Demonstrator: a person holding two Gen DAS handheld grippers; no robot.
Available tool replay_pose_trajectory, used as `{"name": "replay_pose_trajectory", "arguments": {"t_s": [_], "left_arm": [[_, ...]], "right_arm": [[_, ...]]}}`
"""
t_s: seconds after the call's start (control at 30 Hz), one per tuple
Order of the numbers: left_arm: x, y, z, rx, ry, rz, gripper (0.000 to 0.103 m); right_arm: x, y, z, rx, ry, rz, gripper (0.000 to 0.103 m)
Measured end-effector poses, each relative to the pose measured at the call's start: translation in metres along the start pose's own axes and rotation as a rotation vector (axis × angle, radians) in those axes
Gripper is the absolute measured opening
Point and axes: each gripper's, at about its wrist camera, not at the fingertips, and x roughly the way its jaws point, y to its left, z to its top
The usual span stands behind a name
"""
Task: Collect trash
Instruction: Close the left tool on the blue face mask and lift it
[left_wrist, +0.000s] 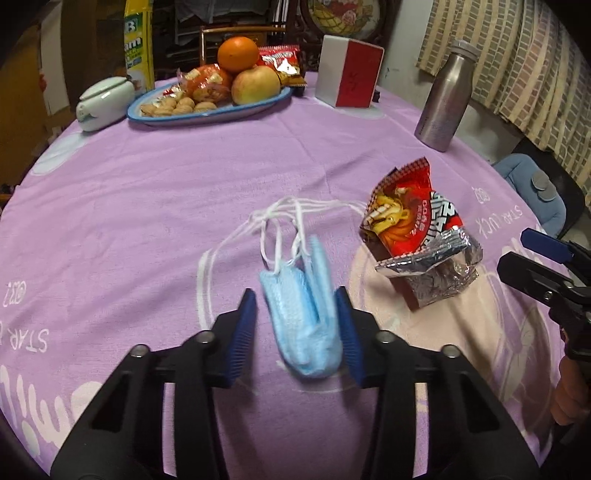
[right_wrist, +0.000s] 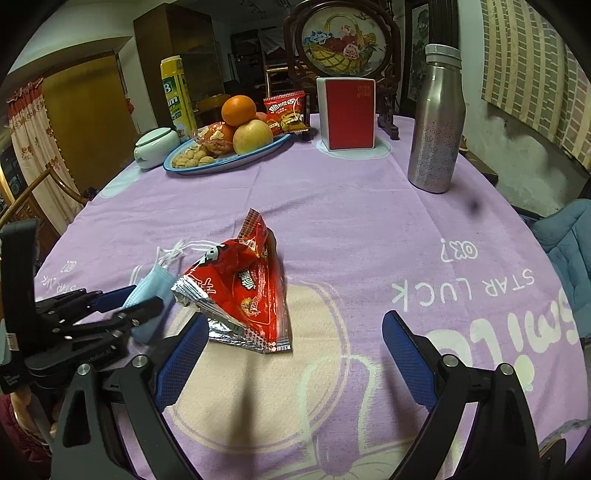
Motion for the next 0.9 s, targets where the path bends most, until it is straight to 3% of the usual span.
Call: {"name": "replay_pose_trajectory", "arguments": {"t_s": [0.27,0.33,0.37,0.43,0.5,0.9], "left_arm": [[-0.028,0.04,-0.013,-0.026,-0.073,0.121,0.038],[-0.032,0.047,-0.016,-0.036,-0.078,0.138,0.042],[-0.032,0.048,-0.016,-0.047,-0.075,0.125,0.044],[-0.033,0.047,-0.015,-0.053,-0.072,0.102,0.064],[-0.035,0.041,-0.013,-0.041,-0.091,0.098,0.073],[-0.007,0.006,-0.003,0.012,0.0,-0.06,0.081]], "right_arm": [[0.003,-0.003,0.001,0.012,0.013,0.011,0.093],[0.002,-0.002,0.001,0.011,0.014,0.022,0.093],[0.001,-0.001,0.001,0.008,0.011,0.023,0.093],[0.0,0.001,0.0,0.003,0.006,0.02,0.093],[-0.001,0.002,0.0,-0.001,0.003,0.019,0.093],[-0.002,0.001,-0.001,0.003,0.004,0.034,0.093]]}}
